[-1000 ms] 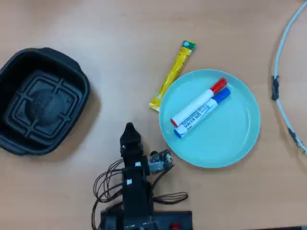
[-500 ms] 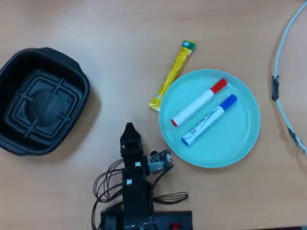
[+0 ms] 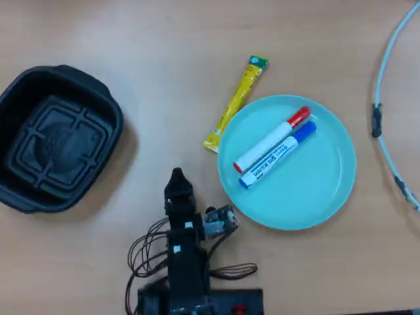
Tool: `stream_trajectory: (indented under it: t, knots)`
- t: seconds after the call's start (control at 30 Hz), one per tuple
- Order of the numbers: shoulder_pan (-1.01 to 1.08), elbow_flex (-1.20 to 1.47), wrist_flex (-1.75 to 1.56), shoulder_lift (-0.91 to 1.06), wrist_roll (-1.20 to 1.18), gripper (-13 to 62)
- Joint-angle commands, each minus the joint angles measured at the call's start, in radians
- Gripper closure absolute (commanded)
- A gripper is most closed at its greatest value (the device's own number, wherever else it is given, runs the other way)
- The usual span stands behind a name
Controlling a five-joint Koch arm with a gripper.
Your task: Pick up the blue pen and put it in the black bowl
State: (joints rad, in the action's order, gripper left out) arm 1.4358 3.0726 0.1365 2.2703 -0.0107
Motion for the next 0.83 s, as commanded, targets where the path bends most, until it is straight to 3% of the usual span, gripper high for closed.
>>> stream_trajectory:
  t: [0.0,0.8]
  knots:
    - [0.0,0.084,0.043,0.1,0.005,19.1]
    - [-0.006,0.084,0.043,0.1,0.003,19.1]
